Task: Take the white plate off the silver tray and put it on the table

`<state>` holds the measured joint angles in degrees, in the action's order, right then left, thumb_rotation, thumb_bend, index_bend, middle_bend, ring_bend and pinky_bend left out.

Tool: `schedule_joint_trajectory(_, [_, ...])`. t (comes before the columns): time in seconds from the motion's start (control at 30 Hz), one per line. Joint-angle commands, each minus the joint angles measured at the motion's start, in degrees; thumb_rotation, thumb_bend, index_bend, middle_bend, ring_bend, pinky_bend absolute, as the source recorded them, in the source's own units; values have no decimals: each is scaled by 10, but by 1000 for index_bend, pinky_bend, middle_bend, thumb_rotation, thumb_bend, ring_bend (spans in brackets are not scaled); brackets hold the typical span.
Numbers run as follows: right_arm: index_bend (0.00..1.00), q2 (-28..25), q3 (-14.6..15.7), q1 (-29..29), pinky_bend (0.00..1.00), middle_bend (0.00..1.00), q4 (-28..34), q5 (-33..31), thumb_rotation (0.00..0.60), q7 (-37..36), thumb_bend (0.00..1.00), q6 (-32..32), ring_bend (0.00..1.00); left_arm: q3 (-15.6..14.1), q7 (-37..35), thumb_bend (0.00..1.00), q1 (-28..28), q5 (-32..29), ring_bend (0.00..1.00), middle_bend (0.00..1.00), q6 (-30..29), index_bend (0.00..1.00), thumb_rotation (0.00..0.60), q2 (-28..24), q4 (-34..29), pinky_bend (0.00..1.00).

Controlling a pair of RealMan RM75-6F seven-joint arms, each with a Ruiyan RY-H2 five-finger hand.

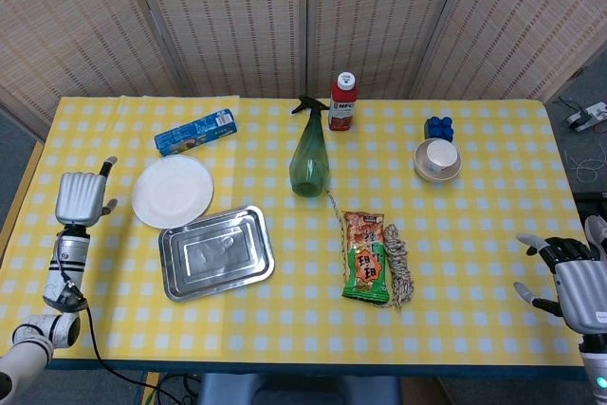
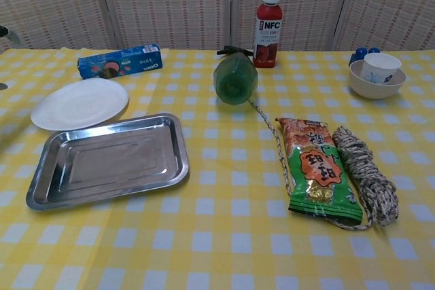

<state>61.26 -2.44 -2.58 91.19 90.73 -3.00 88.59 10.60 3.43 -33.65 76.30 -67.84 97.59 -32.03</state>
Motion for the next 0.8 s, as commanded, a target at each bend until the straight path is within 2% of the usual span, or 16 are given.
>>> schedule_joint_trajectory(0.03, [265,0,0,0,277,430,0,1,600,-1,121,1,298,-4,-20,90,22,11,1000,1000,-43,296,600,-19,-42,1000])
schedule_joint_trajectory(0.13, [265,-1,1,1,277,430,-1,2,600,-4,122,2,298,-13,-33,90,51,29,993,1000,-102,294,600,-42,-95,1000])
schedule_joint_trajectory(0.23, [265,-1,1,1,277,431,-1,2,600,-4,122,2,298,-19,-31,90,79,38,924,988,-147,279,600,-63,-150,1000])
schedule_joint_trajectory(0.27, [265,-1,1,1,277,430,-1,2,600,-3,122,2,298,-24,-26,90,92,43,898,970,-164,274,600,-76,-178,1000])
schedule_joint_trajectory(0.33, [265,-1,1,1,277,430,0,3,600,-2,122,3,298,-33,-10,90,115,50,811,868,-189,258,600,-102,-232,981])
schedule_joint_trajectory(0.37, [265,0,1,2,277,430,0,2,600,-2,121,4,298,-40,0,90,125,51,784,830,-192,252,600,-117,-261,959])
schedule_joint_trajectory(0.47, [265,1,1,2,277,430,0,1,600,1,121,4,298,-66,24,91,155,60,669,693,-194,229,600,-184,-377,788])
schedule_joint_trajectory(0.6, [265,3,0,1,277,430,2,-2,600,10,122,0,298,-102,78,90,192,74,611,635,-205,229,600,-262,-511,646])
schedule_joint_trajectory(0.73, [265,6,-1,-1,277,430,4,-5,600,20,121,-4,298,-135,95,90,217,85,585,613,-199,263,600,-312,-602,615])
schedule_joint_trajectory(0.8, [265,8,-1,-1,277,430,5,-7,600,24,121,-6,298,-147,104,90,226,87,585,613,-196,277,600,-328,-627,614])
